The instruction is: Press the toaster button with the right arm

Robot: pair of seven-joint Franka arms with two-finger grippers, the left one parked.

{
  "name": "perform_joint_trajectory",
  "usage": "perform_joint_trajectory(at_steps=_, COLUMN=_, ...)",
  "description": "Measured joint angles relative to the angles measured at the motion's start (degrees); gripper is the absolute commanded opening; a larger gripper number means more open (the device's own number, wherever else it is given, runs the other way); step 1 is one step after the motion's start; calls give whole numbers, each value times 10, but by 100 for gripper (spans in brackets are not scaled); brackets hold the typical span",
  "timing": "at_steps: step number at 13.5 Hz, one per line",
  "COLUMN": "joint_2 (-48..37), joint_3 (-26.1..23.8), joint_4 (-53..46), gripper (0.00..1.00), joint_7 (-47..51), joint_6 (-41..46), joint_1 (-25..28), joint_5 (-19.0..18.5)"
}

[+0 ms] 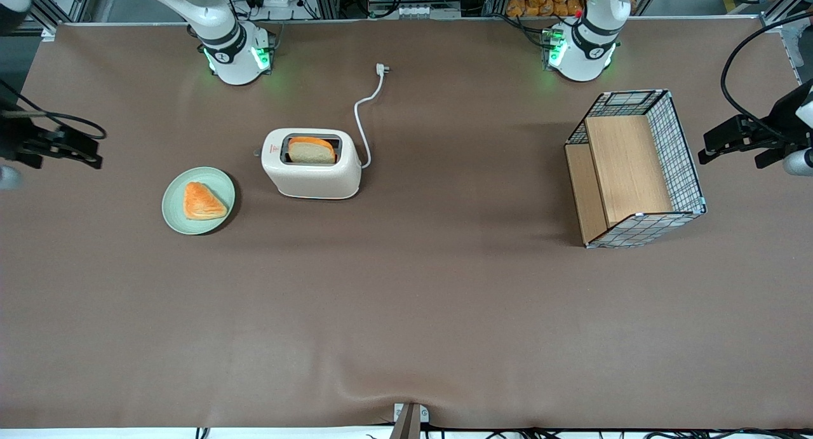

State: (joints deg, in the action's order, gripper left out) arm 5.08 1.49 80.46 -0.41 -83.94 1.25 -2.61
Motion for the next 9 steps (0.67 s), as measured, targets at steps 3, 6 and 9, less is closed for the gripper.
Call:
perform_joint_trajectory(at_steps=3, joint_2=-40, joint_3=0, joint_4=14, gripper=100, joint_7=2, joint_6=-10, joint_1=-5, joint_5=11)
perform_joint_trajectory(at_steps=6, joint_2=-77, joint_3=0, joint_4=62, gripper=100, joint_7=2, joint_6=-32, joint_1=-16, joint_5=37)
perform_joint_trajectory(at_steps=9, joint_2=-80, joint_3=0, joint_4=76, gripper=100, joint_7=2, joint_6=-40, joint_1=-17, joint_5=38)
